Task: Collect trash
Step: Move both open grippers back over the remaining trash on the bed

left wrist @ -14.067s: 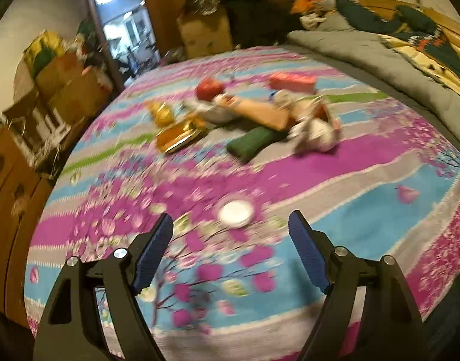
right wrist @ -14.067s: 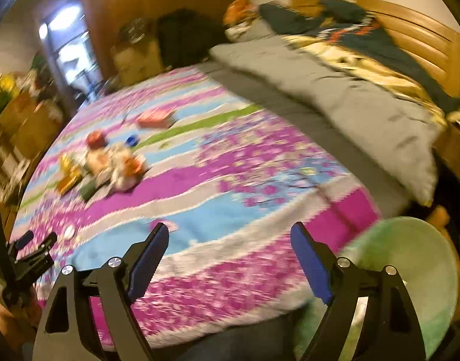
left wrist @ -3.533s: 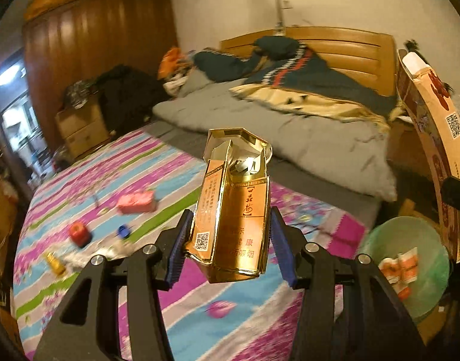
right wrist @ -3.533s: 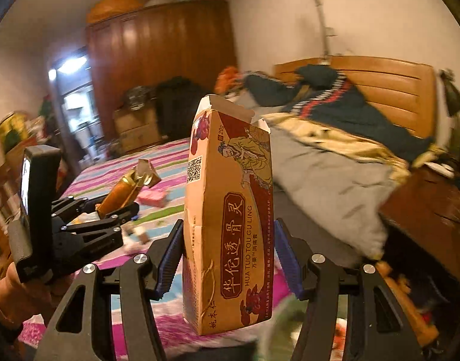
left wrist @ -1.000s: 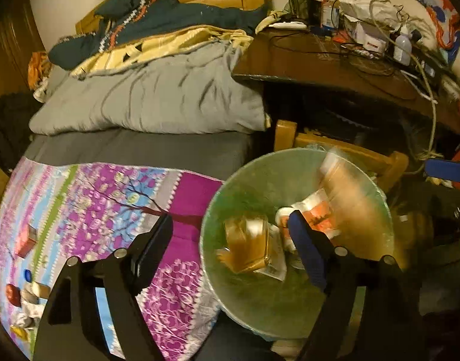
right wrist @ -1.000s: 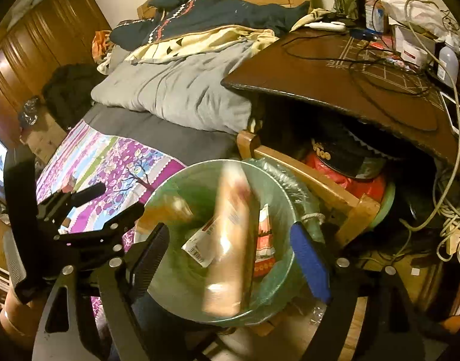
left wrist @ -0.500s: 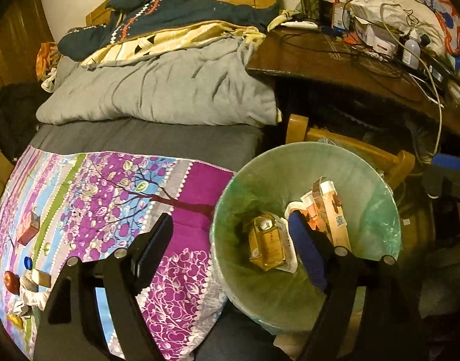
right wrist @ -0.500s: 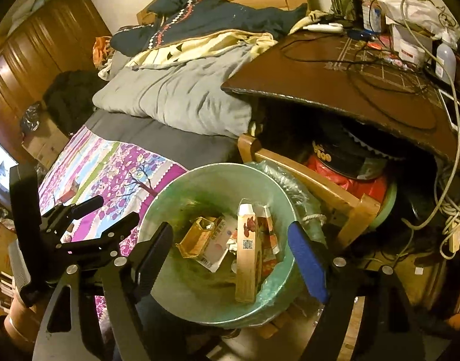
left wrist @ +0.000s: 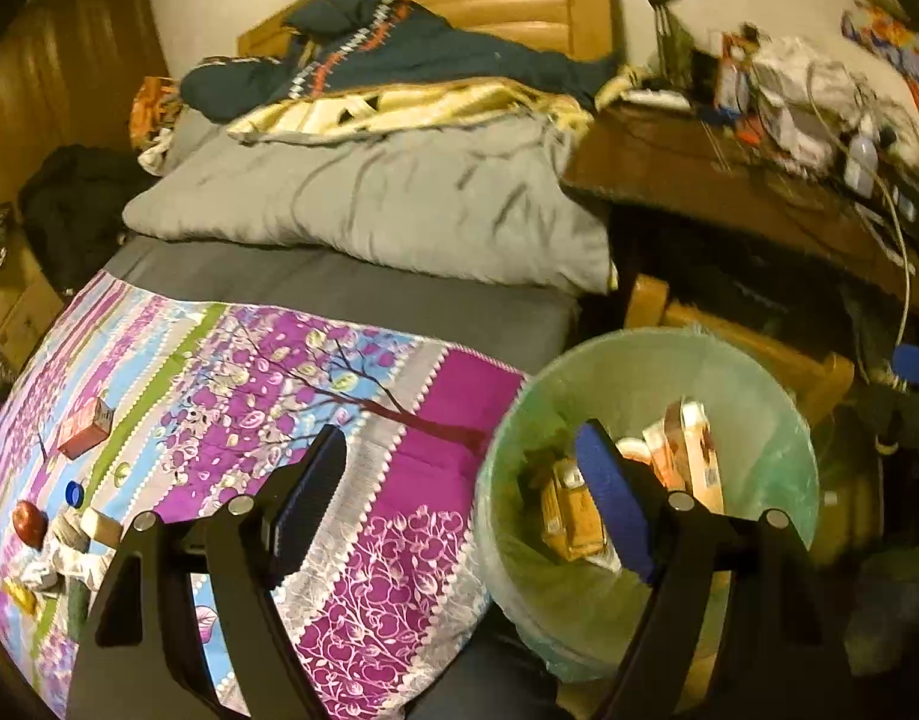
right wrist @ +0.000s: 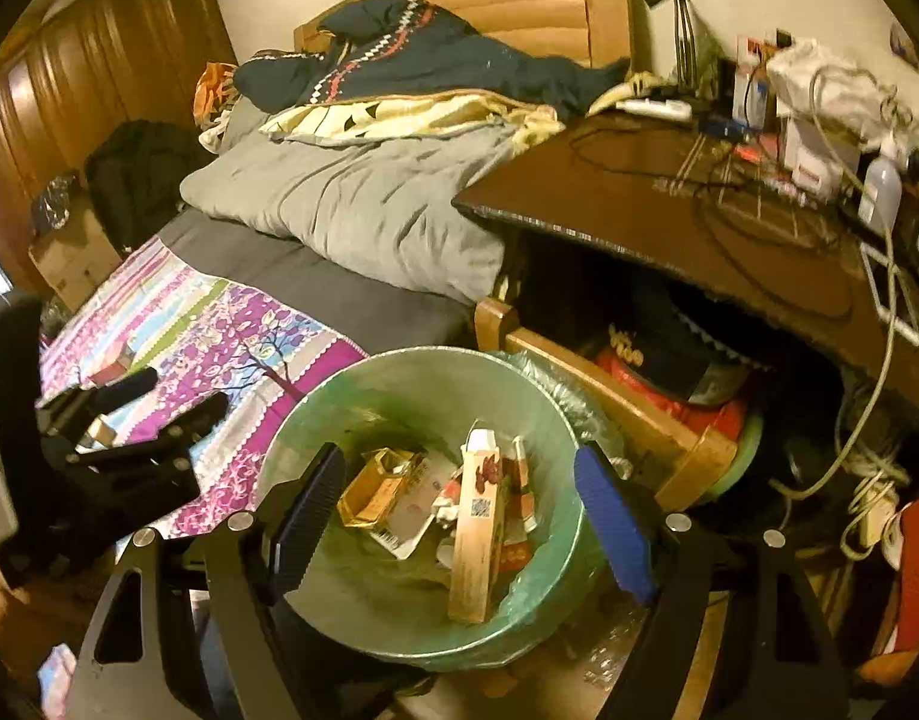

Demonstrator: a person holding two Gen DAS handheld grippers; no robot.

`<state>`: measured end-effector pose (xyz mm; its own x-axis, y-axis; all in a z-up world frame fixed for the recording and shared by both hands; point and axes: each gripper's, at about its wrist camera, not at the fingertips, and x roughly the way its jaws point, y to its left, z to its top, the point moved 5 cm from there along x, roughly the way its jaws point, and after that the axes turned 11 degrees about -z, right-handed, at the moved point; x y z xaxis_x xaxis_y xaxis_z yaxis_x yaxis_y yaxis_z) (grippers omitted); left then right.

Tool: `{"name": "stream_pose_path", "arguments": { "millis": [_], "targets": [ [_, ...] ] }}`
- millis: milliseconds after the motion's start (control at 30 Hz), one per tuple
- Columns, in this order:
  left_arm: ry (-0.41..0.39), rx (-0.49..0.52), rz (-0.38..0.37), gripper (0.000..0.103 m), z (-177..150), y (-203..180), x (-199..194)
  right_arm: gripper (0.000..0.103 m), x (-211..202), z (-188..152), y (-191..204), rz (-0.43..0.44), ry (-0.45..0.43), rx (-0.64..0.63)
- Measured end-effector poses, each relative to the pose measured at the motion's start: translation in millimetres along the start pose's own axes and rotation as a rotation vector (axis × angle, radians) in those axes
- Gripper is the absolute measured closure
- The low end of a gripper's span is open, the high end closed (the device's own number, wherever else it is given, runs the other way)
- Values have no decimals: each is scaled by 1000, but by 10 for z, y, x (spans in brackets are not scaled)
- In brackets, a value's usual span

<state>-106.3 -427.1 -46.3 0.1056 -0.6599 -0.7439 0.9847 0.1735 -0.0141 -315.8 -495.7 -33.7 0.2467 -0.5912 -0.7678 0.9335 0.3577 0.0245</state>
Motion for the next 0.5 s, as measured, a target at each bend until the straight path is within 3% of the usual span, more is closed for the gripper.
{"name": "stream_pose_path", "arguments": {
  "millis": [500],
  "targets": [
    [-112, -121, 98, 27, -73, 496, -271, 23, -293, 134, 305, -90, -232, -62]
  ]
}}
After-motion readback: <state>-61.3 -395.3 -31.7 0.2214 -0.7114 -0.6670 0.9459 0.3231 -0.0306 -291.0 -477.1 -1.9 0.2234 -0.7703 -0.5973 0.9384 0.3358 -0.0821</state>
